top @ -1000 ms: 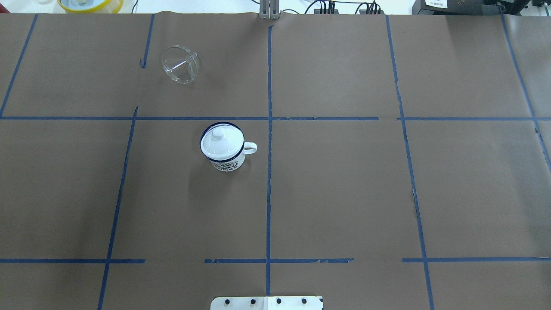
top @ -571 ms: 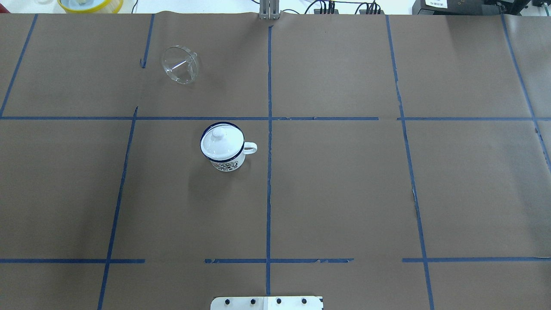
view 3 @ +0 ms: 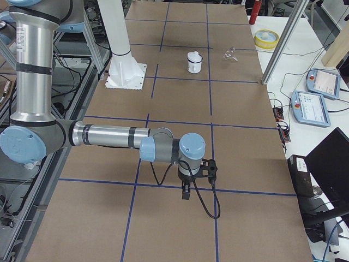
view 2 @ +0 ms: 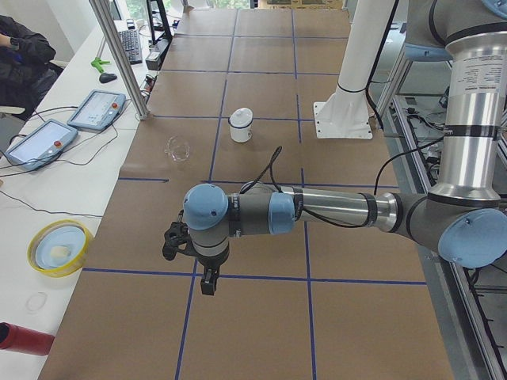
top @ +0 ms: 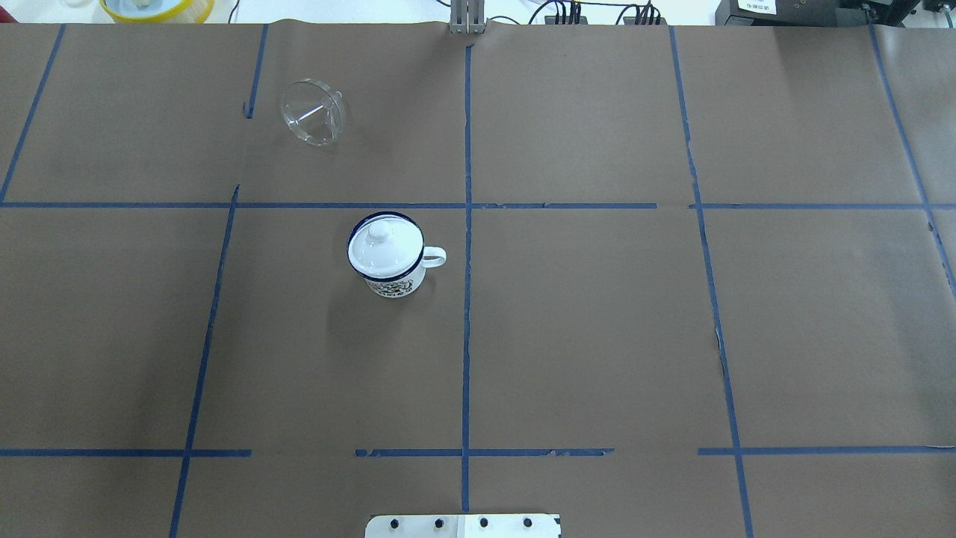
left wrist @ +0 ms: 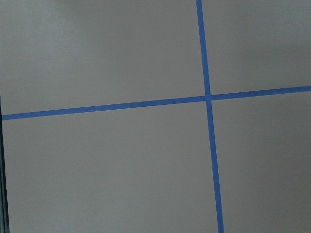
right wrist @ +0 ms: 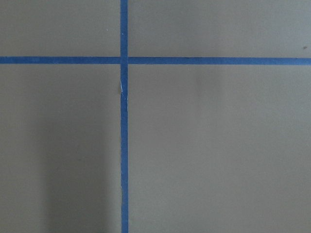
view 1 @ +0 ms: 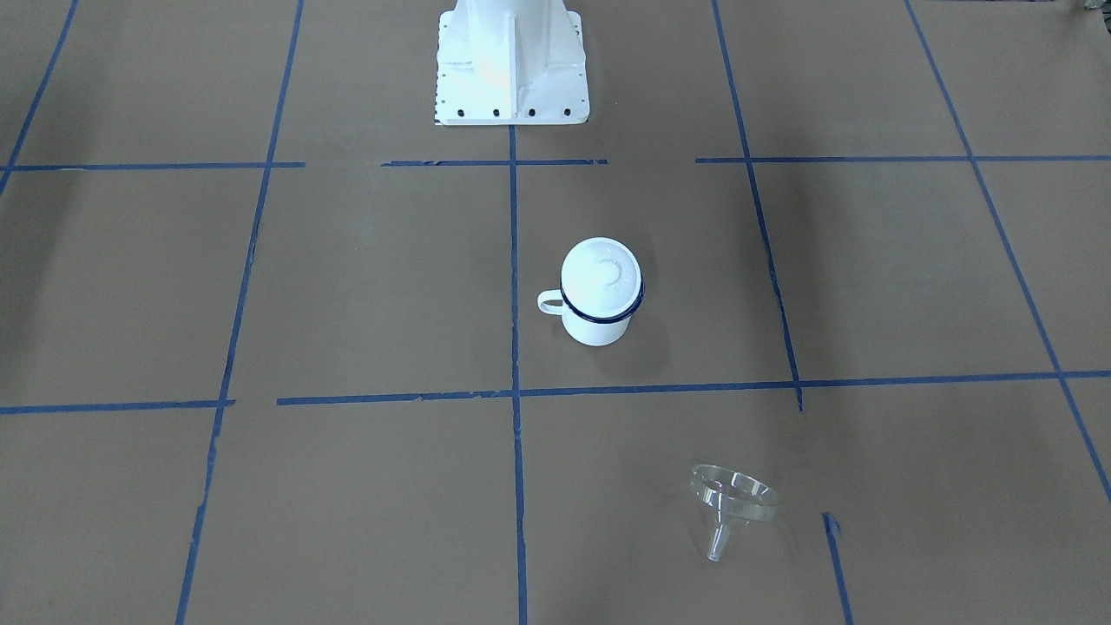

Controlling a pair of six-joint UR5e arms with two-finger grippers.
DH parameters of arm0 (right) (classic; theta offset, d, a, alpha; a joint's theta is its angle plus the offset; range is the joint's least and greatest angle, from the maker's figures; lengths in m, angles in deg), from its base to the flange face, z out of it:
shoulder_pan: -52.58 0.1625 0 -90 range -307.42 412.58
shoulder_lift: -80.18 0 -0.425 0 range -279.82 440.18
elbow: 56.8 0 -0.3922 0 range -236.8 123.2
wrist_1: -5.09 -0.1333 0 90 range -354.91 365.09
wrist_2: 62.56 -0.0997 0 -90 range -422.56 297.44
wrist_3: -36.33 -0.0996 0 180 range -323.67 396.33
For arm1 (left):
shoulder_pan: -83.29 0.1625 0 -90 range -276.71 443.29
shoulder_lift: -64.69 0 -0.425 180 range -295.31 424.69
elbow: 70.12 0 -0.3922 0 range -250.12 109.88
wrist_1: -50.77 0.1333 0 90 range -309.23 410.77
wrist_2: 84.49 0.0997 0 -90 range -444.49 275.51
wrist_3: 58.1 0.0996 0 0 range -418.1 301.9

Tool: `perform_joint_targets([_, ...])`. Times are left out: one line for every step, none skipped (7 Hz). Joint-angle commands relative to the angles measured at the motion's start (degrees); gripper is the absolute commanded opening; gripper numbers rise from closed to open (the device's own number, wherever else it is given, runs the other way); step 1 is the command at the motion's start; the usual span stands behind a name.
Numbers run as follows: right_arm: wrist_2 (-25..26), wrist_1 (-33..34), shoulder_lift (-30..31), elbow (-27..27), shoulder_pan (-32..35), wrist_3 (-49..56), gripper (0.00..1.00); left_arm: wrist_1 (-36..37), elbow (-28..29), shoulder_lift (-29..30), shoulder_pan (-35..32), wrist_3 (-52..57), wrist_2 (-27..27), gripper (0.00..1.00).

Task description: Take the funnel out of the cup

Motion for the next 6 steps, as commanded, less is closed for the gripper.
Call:
perform_joint_targets([0.0, 0.0, 0.0, 0.0, 0.0, 0.0, 1.0, -0.1, -0.1, 0.0, 0.0, 0.0, -1.1, 1.0])
perform_joint_targets([0.0, 0.0, 0.0, 0.0, 0.0, 0.0, 1.0, -0.1, -0.2, 0.1, 0.0, 0.0, -1.1, 1.0])
perform_joint_targets([0.0, 0.0, 0.0, 0.0, 0.0, 0.0, 1.0, -0.1, -0.2, 0.1, 0.0, -0.2, -1.0, 1.0])
perform_joint_targets([0.0, 0.0, 0.0, 0.0, 0.0, 0.0, 1.0, 0.0, 0.0, 0.3, 0.1, -0.6, -1.1, 1.0])
perform_joint_targets([0.0, 0.0, 0.0, 0.0, 0.0, 0.0, 1.0, -0.1, -0.1, 0.3, 0.2, -1.1, -1.1, 1.0])
perform_joint_targets([0.0, 0.0, 0.0, 0.0, 0.0, 0.0, 1.0, -0.2, 0.0, 0.3, 0.8, -3.9, -1.0, 1.0])
